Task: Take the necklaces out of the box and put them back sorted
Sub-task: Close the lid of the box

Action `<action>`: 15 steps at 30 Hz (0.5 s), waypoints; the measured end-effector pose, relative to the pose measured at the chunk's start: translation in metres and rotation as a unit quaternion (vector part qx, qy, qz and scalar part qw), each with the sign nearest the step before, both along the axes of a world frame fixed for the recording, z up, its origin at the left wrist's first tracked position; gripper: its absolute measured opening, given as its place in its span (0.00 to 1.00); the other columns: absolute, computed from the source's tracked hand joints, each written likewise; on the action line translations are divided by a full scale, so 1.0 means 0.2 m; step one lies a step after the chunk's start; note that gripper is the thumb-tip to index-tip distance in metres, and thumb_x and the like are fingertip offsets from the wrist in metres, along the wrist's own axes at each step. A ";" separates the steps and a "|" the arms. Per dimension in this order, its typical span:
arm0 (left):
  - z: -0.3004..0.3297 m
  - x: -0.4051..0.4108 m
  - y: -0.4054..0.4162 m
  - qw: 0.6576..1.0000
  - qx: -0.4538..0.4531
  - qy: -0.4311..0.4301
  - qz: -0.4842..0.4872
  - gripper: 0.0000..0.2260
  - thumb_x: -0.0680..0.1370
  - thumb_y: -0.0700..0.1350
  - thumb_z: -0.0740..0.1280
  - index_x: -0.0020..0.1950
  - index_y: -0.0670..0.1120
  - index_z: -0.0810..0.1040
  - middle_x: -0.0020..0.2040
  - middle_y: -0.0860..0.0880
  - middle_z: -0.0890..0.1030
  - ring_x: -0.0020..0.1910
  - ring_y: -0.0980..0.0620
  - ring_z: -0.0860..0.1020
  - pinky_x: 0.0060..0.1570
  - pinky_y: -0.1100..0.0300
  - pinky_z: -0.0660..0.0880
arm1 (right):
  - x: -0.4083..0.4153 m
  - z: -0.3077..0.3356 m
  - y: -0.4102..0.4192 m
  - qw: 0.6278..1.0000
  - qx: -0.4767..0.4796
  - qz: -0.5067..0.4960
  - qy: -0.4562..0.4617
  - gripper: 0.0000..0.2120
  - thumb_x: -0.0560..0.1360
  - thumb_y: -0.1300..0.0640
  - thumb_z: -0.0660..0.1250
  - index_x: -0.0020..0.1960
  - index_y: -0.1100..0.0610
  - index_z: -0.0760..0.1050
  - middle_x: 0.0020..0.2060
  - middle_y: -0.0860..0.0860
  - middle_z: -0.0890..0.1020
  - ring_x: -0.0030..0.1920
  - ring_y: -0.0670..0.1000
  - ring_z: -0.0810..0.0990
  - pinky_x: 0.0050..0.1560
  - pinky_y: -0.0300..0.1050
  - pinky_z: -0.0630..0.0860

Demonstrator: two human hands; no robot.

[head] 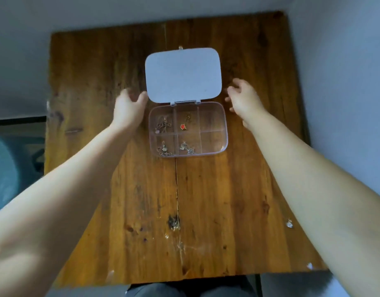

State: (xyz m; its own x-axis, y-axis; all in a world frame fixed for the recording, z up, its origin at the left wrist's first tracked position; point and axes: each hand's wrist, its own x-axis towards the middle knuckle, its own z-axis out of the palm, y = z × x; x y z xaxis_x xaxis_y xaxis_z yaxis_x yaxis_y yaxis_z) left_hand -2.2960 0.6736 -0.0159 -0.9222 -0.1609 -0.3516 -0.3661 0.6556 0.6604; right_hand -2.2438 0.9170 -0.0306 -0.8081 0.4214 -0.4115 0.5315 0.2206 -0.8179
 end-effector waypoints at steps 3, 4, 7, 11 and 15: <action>0.02 -0.08 0.06 0.989 0.137 -0.063 0.012 0.19 0.79 0.53 0.60 0.68 0.45 0.70 0.64 0.48 0.76 0.59 0.50 0.75 0.57 0.54 0.75 | -0.10 0.03 -0.02 1.000 -0.007 0.005 -0.007 0.20 0.80 0.52 0.57 0.71 0.50 0.64 0.56 0.46 0.75 0.42 0.46 0.77 0.36 0.36 0.72; 0.03 -0.09 0.07 0.987 0.155 -0.048 0.013 0.17 0.79 0.52 0.61 0.66 0.46 0.72 0.61 0.50 0.77 0.57 0.51 0.75 0.55 0.57 0.75 | -0.10 0.04 -0.01 1.000 0.003 0.015 0.001 0.18 0.80 0.52 0.57 0.70 0.49 0.66 0.53 0.45 0.76 0.41 0.45 0.77 0.34 0.35 0.71; 0.04 -0.09 0.04 0.990 0.136 0.022 -0.025 0.11 0.79 0.48 0.62 0.58 0.45 0.76 0.53 0.49 0.79 0.51 0.54 0.77 0.43 0.66 0.73 | -0.03 0.08 0.01 0.998 0.043 0.024 0.029 0.12 0.79 0.54 0.60 0.62 0.50 0.74 0.48 0.44 0.79 0.39 0.43 0.78 0.30 0.31 0.71; 0.07 -0.01 -0.08 0.974 0.056 0.141 -0.168 0.08 0.78 0.44 0.63 0.51 0.42 0.79 0.44 0.48 0.81 0.41 0.53 0.77 0.40 0.61 0.74 | 0.16 0.16 0.05 0.986 0.108 0.098 0.086 0.07 0.78 0.58 0.63 0.51 0.50 0.78 0.44 0.44 0.81 0.41 0.36 0.78 0.40 0.25 0.71; 0.06 0.12 -0.21 0.876 -0.081 0.250 -0.405 0.09 0.76 0.40 0.63 0.54 0.42 0.80 0.52 0.43 0.83 0.52 0.42 0.80 0.51 0.48 0.75 | 0.39 0.13 0.04 0.964 0.167 0.179 0.106 0.11 0.78 0.60 0.62 0.58 0.57 0.79 0.54 0.51 0.82 0.56 0.47 0.79 0.56 0.34 0.71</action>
